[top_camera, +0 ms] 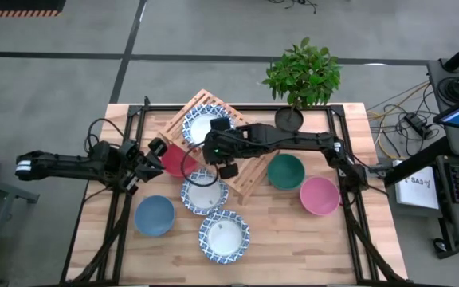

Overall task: Place and stack bowls onto a shelf
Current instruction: Put the bottom right white bowl on the shelf, then put the red bowl on the shelf

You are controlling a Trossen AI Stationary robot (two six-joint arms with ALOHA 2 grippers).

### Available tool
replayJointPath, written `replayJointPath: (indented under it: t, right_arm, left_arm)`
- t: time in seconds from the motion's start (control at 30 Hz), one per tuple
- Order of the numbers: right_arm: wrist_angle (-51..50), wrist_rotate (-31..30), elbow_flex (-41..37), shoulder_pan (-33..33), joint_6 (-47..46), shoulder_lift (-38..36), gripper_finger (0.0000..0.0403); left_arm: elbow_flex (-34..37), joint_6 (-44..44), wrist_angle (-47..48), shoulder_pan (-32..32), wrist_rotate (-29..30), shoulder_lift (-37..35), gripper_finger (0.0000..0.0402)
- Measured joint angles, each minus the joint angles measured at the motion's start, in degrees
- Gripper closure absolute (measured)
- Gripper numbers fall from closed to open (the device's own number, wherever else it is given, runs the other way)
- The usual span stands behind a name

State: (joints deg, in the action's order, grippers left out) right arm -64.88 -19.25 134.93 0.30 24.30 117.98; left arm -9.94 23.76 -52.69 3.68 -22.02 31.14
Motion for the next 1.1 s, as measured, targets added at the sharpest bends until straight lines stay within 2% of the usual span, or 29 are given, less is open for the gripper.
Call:
replayJointPath:
  t: [0.2, 0.3, 0.6, 0.8, 0.93, 1.1]
  right_arm:
    - [-8.14, 7.31, -0.03, -1.06, -6.51, -3.51, 0.0356]
    - [-10.09, 7.65, -0.34, -2.16, -7.04, -3.54, 0.0388]
    - [-6.69, 8.07, -2.84, -5.96, -4.19, -0.16, 0.0394]
    - [-3.54, 7.28, -3.41, -6.19, -5.17, -0.18, 0.0394]
    - [-6.46, 7.23, -3.3, -4.23, -9.31, -1.69, 0.0394]
    - [-9.36, 7.71, -5.77, 1.5, -13.93, -5.53, 0.0394]
  left_arm:
    - [0.0, 0.4, 0.04, 0.0, 0.0, 0.07, 0.0363]
    - [0.0, 0.46, 0.07, 0.0, 0.0, 0.07, 0.0363]
    - [0.0, 0.79, 0.02, 0.0, 0.0, 0.07, 0.0363]
    - [0.0, 0.79, 0.06, 0.0, 0.0, 0.11, 0.0363]
    - [0.0, 0.79, 0.09, 0.0, 0.0, 0.11, 0.0363]
    - [0.0, 0.79, 0.11, 0.0, -0.02, 0.27, 0.0363]
